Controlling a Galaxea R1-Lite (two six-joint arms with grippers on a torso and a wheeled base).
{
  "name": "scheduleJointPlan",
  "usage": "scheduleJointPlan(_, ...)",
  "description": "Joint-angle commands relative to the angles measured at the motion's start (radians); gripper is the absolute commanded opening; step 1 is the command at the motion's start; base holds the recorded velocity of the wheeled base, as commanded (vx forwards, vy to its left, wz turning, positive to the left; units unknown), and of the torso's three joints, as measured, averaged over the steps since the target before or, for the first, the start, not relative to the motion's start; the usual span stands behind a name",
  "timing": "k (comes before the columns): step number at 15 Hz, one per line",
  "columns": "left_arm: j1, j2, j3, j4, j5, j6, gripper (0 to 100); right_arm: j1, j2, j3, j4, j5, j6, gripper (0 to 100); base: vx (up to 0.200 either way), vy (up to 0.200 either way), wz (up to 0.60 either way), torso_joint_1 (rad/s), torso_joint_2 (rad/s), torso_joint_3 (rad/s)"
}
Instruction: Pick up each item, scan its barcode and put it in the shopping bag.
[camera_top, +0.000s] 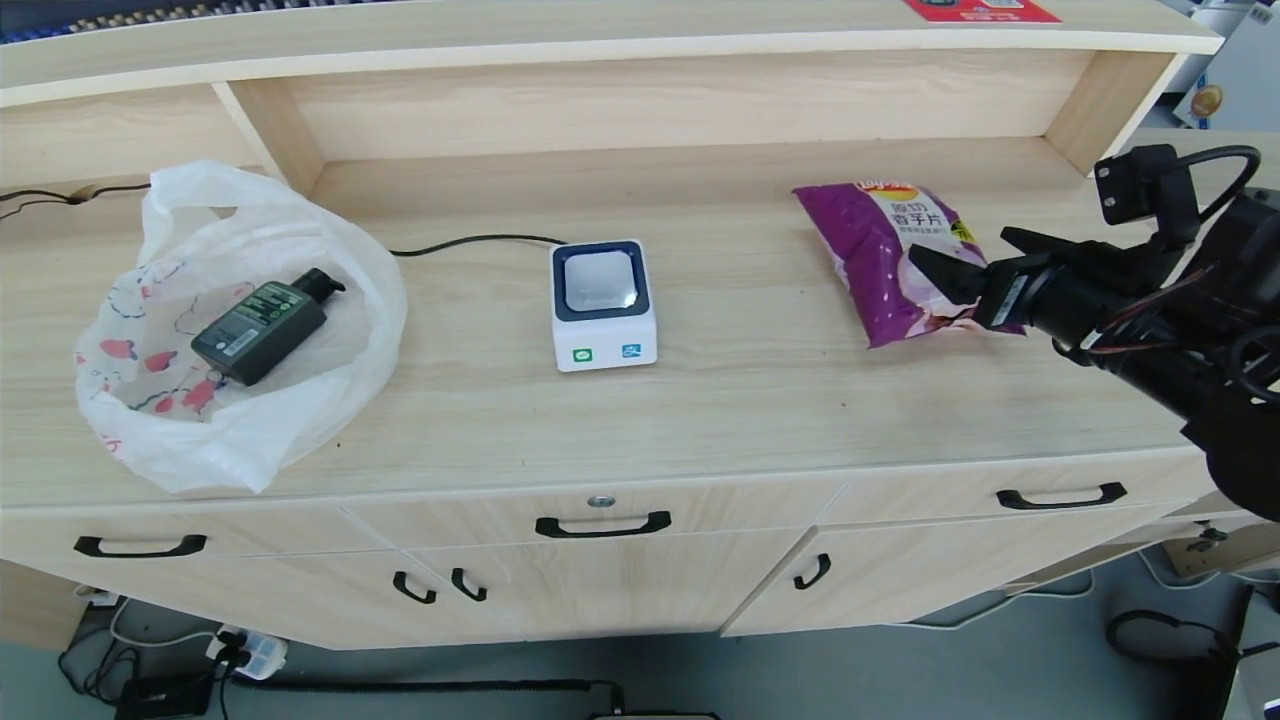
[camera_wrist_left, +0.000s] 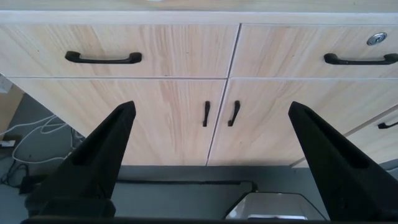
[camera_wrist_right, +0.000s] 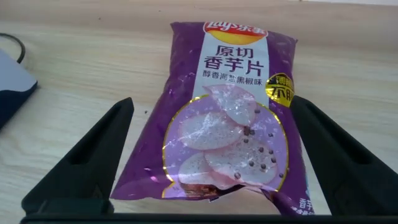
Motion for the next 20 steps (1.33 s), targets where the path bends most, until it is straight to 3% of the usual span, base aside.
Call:
scheduleJointPlan(1, -0.001, 0.0, 0.0, -0.001, 0.001, 0.003, 100, 0.006, 0.013, -0.009, 0.005, 0.001, -0.007, 100, 0.0, 0.0, 0.0, 0.0, 0.0, 0.0)
scheduleJointPlan(3, 0.001, 0.0, 0.0, -0.001, 0.001, -0.005, 100, 0.009, 0.015, -0.006, 0.022, -0.001, -0.016, 100, 0.0, 0.0, 0.0, 0.0, 0.0, 0.0)
scheduleJointPlan(8, 0.001, 0.0, 0.0, 0.002, 0.001, -0.008, 100, 0.012, 0.039, -0.041, 0.03, -0.002, -0.066, 100, 0.2, 0.0, 0.0, -0.002, 0.0, 0.002)
scheduleJointPlan(20, 0.001, 0.0, 0.0, -0.001, 0.002, -0.01, 100, -0.02, 0.027, -0.018, 0.146, -0.038, -0.105, 100, 0.0, 0.0, 0.0, 0.0, 0.0, 0.0)
